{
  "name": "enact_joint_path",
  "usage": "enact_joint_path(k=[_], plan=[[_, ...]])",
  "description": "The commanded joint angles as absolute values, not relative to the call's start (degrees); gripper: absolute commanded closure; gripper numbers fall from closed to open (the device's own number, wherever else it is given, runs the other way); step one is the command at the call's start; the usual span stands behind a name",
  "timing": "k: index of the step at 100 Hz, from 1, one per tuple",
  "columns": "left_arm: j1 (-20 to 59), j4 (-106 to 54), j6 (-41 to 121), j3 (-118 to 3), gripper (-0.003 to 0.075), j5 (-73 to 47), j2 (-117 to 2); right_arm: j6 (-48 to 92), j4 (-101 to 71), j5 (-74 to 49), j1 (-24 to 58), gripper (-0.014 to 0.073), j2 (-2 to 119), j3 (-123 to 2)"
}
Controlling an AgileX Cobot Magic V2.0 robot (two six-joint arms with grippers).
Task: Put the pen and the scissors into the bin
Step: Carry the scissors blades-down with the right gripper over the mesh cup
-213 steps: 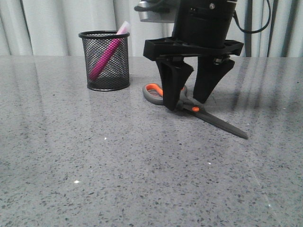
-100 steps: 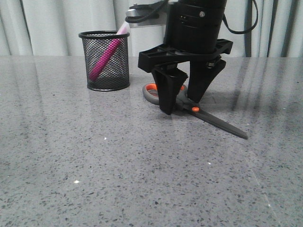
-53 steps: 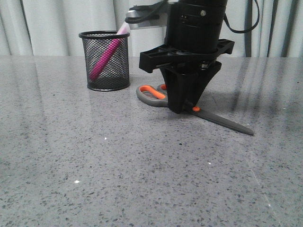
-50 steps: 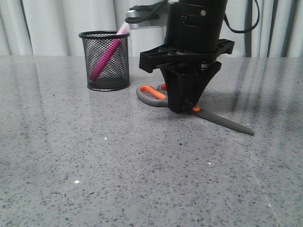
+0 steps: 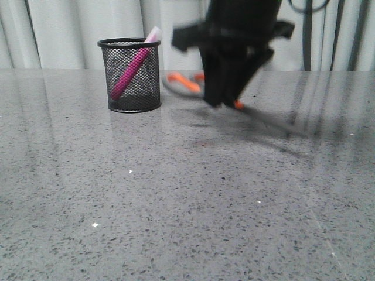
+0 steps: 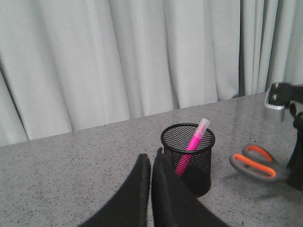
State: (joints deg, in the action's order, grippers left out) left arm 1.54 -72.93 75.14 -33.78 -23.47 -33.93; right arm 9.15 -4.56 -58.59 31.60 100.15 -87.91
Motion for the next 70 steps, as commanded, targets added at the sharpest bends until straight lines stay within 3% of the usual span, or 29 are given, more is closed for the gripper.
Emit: enact_joint_path(k=[1,33,70], plan=[[1.75,-75.07,74.99,-35.23,0.0742,-22.26,-34.00,9.15,-6.87,-51.65,31.52,0.0661,93.47,-89.49],[1.75,-75.07,74.99,-35.23,0.0742,-22.16,-34.00,9.15,-13.99,-27.20,31.52,0.0661,84.72,-84.21],[1.75,-75.07,74.99,-35.23,0.0742,-21.79,-34.00,9.15,-20.83,10.50,33.16,0.0663,84.84,-74.02]])
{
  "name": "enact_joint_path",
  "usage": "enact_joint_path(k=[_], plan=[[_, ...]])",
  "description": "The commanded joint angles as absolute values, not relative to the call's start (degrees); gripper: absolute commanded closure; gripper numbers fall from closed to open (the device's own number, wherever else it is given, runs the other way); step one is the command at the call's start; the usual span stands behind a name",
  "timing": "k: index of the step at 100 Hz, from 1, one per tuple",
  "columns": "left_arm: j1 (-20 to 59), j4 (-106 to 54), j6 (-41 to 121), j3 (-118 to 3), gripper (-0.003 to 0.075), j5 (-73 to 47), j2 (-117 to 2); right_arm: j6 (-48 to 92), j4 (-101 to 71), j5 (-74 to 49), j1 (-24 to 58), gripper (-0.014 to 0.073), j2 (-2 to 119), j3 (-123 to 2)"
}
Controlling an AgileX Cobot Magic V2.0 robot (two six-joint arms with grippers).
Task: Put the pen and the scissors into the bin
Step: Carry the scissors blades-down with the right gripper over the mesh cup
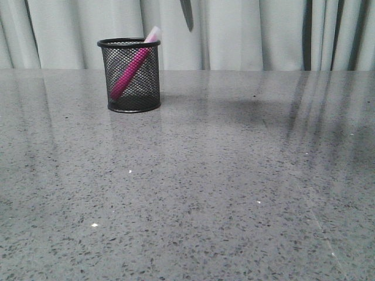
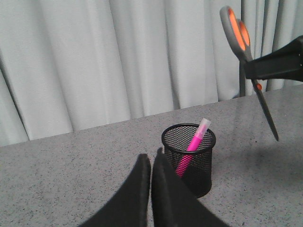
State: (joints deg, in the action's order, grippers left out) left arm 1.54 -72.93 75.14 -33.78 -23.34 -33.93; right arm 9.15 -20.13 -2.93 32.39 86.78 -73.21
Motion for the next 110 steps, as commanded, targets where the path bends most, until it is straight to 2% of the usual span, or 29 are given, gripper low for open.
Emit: enact_joint_path(k=[1,37,62,110], plan=[[1.75,-75.07,74.99,-35.23,0.0742,-21.79,-34.00,9.15,-20.83,10.94,33.34,0.0663,85.03,-74.02],[1.75,-75.07,74.99,-35.23,0.0742,-21.79,-34.00,9.15,-16.51,35.33,37.72,0.0663,94.28,-74.02],[1.75,-75.07,74.99,-35.23,0.0742,-21.79,-34.00,9.15,-16.36,40.60,37.82,0.0663,98.29,-74.02],[1.75,-75.07,74.99,-35.23,0.0742,-21.79,-34.00,9.15,-16.36,42.52,37.82,0.0663,102.47,-73.89]])
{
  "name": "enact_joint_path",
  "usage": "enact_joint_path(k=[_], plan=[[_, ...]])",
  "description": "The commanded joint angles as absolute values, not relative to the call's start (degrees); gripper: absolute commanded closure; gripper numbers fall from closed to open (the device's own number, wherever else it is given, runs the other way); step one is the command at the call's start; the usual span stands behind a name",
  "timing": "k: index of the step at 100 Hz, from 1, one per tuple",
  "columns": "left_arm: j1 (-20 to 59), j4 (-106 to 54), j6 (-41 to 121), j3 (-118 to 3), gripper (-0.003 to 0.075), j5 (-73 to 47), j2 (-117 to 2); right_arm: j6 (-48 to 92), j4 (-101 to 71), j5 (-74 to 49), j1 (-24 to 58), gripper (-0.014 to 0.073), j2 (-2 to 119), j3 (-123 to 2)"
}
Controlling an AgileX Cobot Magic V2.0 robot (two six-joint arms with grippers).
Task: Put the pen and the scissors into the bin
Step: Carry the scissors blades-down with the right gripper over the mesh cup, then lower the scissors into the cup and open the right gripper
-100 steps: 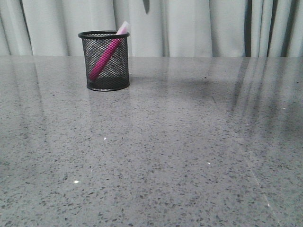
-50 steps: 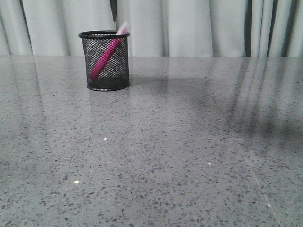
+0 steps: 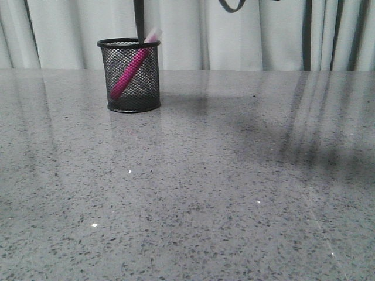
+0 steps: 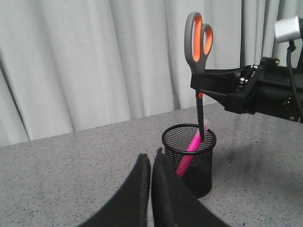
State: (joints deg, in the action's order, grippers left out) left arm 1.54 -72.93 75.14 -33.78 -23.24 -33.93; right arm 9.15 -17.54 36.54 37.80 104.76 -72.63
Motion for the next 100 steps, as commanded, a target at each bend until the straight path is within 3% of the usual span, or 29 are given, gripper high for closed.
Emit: enact_joint_path(k=[1,100], plan=[[1.75,-75.07,74.99,-35.23,0.0742,-21.79,-34.00,9.15,-16.36,42.81,37.82,0.0663,102.46,-73.89],[1.75,-75.07,74.99,-35.23,0.0742,-21.79,-34.00,9.15,-16.23,51.14,40.28,0.0663,103.09,-62.67]])
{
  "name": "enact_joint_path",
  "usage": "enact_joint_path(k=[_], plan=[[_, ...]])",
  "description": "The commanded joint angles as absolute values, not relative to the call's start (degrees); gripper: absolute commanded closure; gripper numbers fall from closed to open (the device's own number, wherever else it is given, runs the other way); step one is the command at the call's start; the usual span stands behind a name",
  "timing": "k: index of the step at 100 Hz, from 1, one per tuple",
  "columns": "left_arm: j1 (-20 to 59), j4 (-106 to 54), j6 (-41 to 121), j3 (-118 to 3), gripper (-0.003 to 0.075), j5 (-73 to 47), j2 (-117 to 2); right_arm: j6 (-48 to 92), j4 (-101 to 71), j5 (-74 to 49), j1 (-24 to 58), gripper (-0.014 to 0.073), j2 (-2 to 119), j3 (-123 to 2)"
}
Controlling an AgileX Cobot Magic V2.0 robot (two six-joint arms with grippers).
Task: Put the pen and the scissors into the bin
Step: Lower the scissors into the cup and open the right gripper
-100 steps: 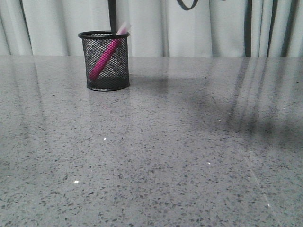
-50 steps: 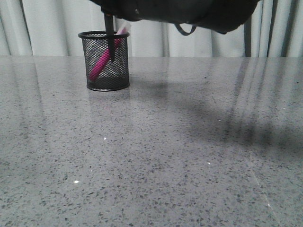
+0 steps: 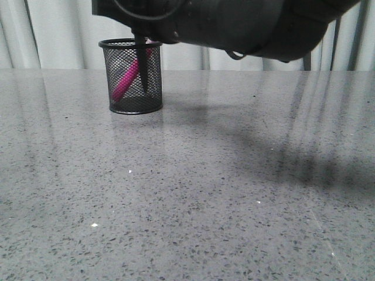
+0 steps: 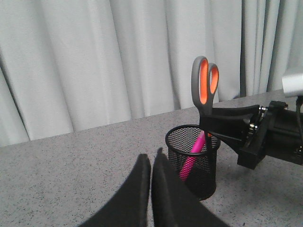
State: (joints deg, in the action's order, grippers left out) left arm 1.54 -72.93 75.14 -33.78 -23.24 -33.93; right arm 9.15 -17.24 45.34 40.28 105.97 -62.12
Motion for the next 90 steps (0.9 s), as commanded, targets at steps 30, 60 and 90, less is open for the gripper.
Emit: enact_joint_path(k=[30,60,90], plan=[[1.75,-75.07,74.99,-35.23,0.0742,-21.79,-34.00,9.15,-16.23,51.21,40.28,0.0663,103.18,-62.51],[1.75,-75.07,74.99,-35.23,0.0742,-21.79,-34.00,9.15,-13.74,50.74,40.28,0.0657,103.18,-62.51],[1.75,-75.07,74.99,-35.23,0.0742,-21.79,-34.00,9.15,-13.74,50.76,40.28,0.0348,103.18,-62.51]])
